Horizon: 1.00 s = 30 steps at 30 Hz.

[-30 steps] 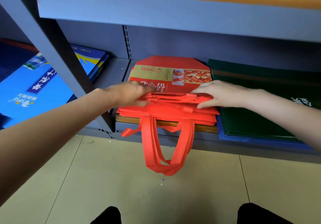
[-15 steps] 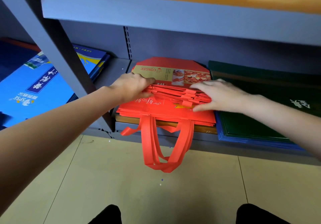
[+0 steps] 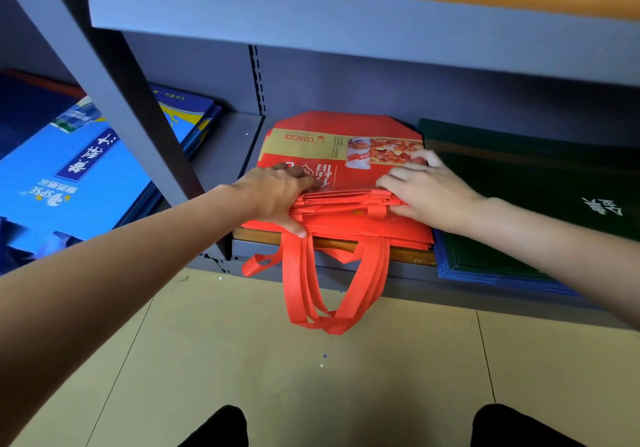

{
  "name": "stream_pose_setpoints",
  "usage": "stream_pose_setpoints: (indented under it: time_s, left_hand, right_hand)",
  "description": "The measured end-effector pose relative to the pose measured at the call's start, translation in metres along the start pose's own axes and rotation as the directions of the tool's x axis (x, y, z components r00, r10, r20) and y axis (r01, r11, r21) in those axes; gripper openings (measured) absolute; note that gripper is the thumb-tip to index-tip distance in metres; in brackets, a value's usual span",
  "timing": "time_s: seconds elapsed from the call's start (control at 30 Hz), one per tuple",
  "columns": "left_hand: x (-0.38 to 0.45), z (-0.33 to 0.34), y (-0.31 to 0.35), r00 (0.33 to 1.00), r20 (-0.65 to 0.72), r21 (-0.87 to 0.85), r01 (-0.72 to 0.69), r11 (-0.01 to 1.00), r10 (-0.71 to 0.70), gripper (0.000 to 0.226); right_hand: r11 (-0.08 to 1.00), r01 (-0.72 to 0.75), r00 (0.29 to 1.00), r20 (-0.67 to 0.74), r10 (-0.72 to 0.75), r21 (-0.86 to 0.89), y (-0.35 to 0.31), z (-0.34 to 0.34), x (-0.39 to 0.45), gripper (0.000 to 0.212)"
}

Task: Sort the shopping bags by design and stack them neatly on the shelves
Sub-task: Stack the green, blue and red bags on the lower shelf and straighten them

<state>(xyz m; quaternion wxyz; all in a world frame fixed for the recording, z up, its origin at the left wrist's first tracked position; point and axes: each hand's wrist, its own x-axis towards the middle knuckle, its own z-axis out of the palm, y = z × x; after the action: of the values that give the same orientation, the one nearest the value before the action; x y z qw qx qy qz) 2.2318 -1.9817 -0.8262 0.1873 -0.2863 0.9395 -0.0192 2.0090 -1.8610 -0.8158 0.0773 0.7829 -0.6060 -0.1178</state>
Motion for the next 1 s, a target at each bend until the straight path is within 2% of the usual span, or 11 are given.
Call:
stream_pose_setpoints:
  time_s: [0.07, 0.17, 0.23, 0.3, 0.43, 0.57, 0.67, 0.77, 0.87, 0.93, 1.0]
  left_hand:
    - [0.001, 0.0, 0.003, 1.0, 0.001, 0.034, -0.018, 0.999, 0.018, 0.092]
    - [0.001, -0.006, -0.003, 0.997, -0.054, -0.031, -0.06, 0.998, 0.059, 0.063]
    - [-0.002, -0.019, -0.012, 0.995, -0.092, -0.133, -0.056, 0.99, 0.044, 0.046]
    - [-0.002, -0.029, -0.016, 0.993, -0.12, -0.143, -0.041, 0.989, 0.023, 0.04]
    - [-0.001, -0.037, -0.012, 0.989, -0.144, 0.072, -0.034, 0.997, 0.044, 0.051]
    - [-0.013, -0.038, -0.01, 0.962, -0.256, 0.128, -0.065, 0.99, 0.097, 0.057]
    - [-0.019, -0.033, -0.002, 0.941, -0.251, 0.188, -0.182, 0.965, 0.227, 0.084]
    - [-0.016, -0.026, 0.005, 0.944, -0.11, 0.339, -0.259, 0.905, 0.312, 0.093]
    - [-0.016, -0.021, 0.004, 0.974, -0.003, 0.344, -0.21, 0.915, 0.225, 0.078]
    - [-0.017, -0.025, 0.001, 0.983, -0.02, 0.292, -0.169, 0.941, 0.183, 0.07]
    - [-0.018, -0.037, -0.003, 0.986, -0.104, 0.234, -0.101, 0.967, 0.128, 0.06]
  right_hand:
    - [1.0, 0.02, 0.999, 0.043, -0.021, 0.008, -0.003, 0.006, -0.004, 0.046]
    - [0.999, 0.025, 0.995, 0.096, -0.027, 0.026, -0.002, 0.009, -0.007, 0.06]
    - [0.995, -0.022, 0.995, 0.099, 0.013, 0.098, 0.006, 0.005, -0.005, 0.065]
    - [0.974, -0.072, 0.992, 0.12, 0.047, 0.216, 0.014, -0.001, -0.002, 0.071]
    - [0.943, -0.095, 0.989, 0.14, 0.052, 0.319, 0.014, -0.008, -0.001, 0.086]
    - [0.977, -0.043, 0.991, -0.117, 0.069, 0.211, 0.02, -0.013, 0.001, 0.068]
    - [0.99, -0.061, 0.976, -0.201, 0.087, 0.13, 0.026, -0.015, -0.001, 0.069]
    - [0.999, 0.044, 0.953, -0.301, -0.045, -0.01, 0.02, -0.005, -0.009, 0.078]
    - [0.963, 0.257, 0.862, -0.431, -0.265, -0.08, 0.004, 0.005, -0.019, 0.064]
    - [0.909, 0.386, 0.82, -0.394, -0.415, -0.155, -0.013, 0.019, -0.027, 0.061]
    - [0.867, 0.435, 0.839, -0.24, -0.489, -0.246, -0.025, 0.035, -0.032, 0.072]
